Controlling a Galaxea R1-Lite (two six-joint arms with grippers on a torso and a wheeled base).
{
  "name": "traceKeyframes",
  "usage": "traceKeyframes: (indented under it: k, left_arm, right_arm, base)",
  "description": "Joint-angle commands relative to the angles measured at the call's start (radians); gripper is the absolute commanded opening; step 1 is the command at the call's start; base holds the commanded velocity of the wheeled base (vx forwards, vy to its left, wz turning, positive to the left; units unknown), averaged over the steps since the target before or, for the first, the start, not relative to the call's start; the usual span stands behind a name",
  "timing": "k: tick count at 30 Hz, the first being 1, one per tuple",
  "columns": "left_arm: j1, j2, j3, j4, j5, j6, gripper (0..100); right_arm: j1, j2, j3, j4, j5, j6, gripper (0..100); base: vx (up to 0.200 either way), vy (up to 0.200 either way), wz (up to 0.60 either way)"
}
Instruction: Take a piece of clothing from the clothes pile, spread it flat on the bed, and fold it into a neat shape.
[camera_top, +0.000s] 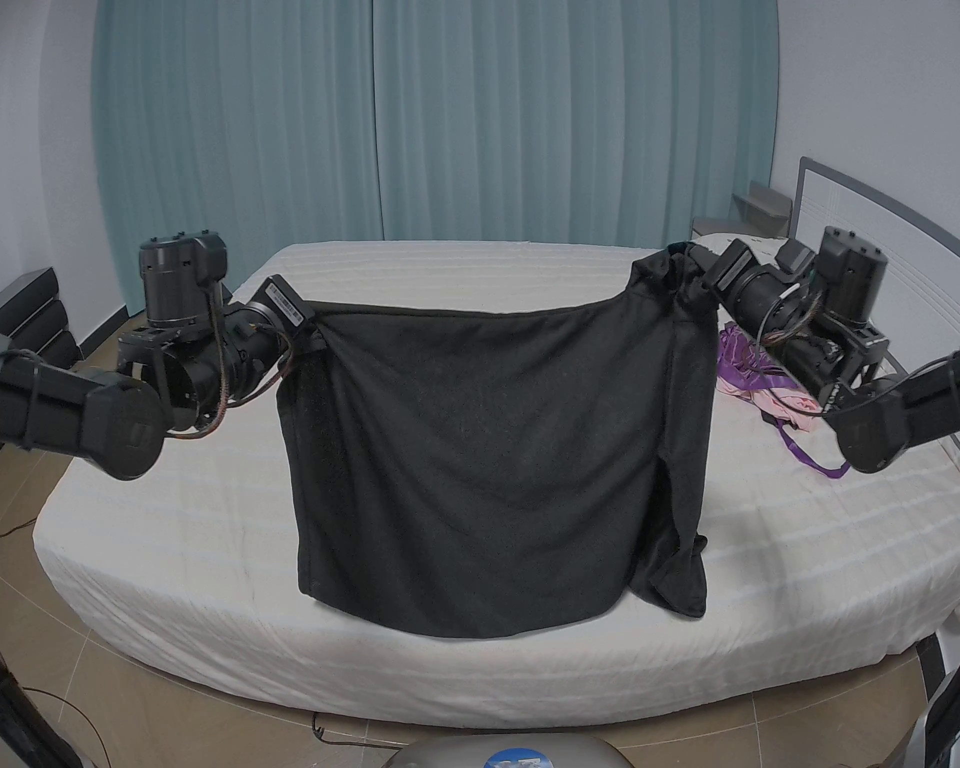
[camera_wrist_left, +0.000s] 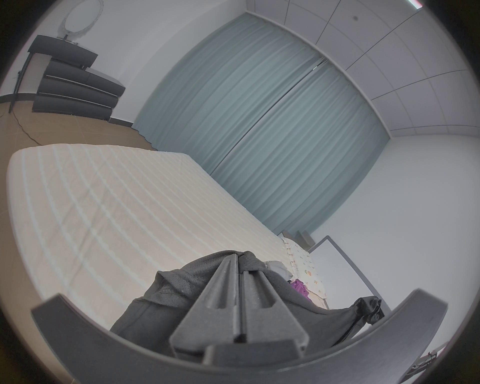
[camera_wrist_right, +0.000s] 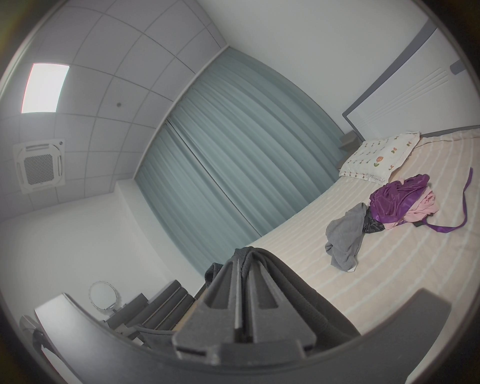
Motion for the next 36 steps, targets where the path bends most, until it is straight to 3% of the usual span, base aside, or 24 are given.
traceKeyframes:
  k: [1,20,25,28,29,36]
  left_arm:
    - [0.015,0.198,-0.082,-0.029,-0.001,-0.002,0]
    - [0.024,0.474,-0.176,-0.138,0.004,0.009,0]
    - [0.024,0.54,-0.232,-0.132,0.009,0.009,0]
    - [0.024,0.563,-0.245,-0.126,0.009,0.014,0]
    - [0.024,0.566,-0.245,-0.124,0.009,0.017,0]
    - [0.022,0.623,-0.317,-0.073,0.019,0.029,0]
  right_arm:
    - [-0.008,0.197,-0.059,-0.05,-0.005,-0.021,0]
    - [-0.029,0.478,-0.203,-0.071,-0.009,-0.059,0]
    - [-0.038,0.562,-0.286,-0.06,-0.063,-0.076,0]
    - [-0.049,0.599,-0.304,-0.057,-0.063,-0.096,0]
    - [-0.049,0.604,-0.305,-0.056,-0.062,-0.101,100]
    - [-0.05,0.691,-0.364,-0.048,-0.066,-0.104,100]
  base:
    - [0.0,0.0,0.0]
    - [0.0,0.0,0.0]
    - [0.0,0.0,0.0]
    - [0.0,0.0,0.0]
    - [0.0,0.0,0.0]
    - [0.0,0.0,0.0]
